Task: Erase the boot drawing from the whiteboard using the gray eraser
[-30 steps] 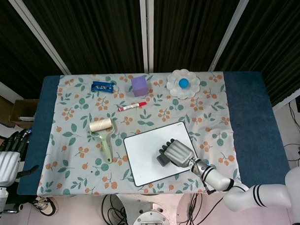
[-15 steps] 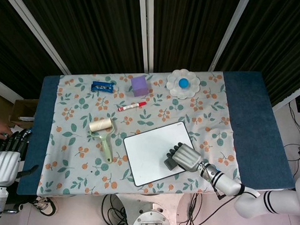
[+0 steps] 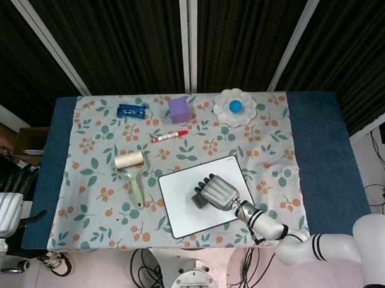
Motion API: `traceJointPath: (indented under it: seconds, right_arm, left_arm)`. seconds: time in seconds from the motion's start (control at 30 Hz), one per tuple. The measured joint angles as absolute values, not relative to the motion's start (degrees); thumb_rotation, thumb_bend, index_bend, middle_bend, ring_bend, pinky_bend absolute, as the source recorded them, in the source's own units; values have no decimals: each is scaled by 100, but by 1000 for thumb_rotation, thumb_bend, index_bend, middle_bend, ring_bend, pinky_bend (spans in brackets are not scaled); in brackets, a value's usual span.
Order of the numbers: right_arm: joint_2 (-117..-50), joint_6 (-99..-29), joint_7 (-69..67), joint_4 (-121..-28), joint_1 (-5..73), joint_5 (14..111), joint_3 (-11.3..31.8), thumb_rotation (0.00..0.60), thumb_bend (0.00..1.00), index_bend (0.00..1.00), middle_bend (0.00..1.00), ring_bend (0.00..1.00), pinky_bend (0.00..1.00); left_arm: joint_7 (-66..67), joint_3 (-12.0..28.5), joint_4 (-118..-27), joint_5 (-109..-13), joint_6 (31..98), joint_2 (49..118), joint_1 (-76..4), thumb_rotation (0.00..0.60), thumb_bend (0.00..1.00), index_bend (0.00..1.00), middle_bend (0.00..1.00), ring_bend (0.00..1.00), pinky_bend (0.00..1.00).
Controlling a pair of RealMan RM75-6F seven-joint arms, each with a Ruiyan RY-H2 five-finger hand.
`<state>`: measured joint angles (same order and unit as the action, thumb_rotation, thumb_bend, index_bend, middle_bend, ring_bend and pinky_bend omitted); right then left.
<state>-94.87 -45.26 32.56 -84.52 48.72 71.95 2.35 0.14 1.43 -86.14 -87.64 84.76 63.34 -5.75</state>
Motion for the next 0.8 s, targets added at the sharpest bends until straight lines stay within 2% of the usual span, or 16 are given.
traceJointPath:
  seconds: [0.23, 0.4, 0.6, 0.8]
  right_arm:
    - [-10131, -4299, 3572, -7819, 5220, 6562, 599, 600, 377, 801, 731, 616, 679]
    - [-10356, -4472, 3503, -7586, 5376, 6490, 949, 600, 377, 801, 731, 616, 679]
    - [-10015, -4829, 3219, -7802, 5317, 6600, 1141, 600, 377, 801, 731, 616, 679]
    - [-9240, -5203, 2942, -8150, 4993, 6715, 1151, 600, 377, 801, 732, 616, 679]
  left_arm:
    - [-32, 147, -8603, -8775, 8483, 6332, -584, 565, 34, 99, 50, 37, 163]
    - [-72, 142, -8575, -8763, 8526, 6306, -550, 567, 34, 99, 50, 38, 163]
    - [-110, 128, -8562, -8789, 8578, 6305, -520, 569, 35, 99, 50, 38, 163]
    - [-91, 118, -8583, -8839, 8592, 6346, -527, 571, 35, 99, 50, 37, 163]
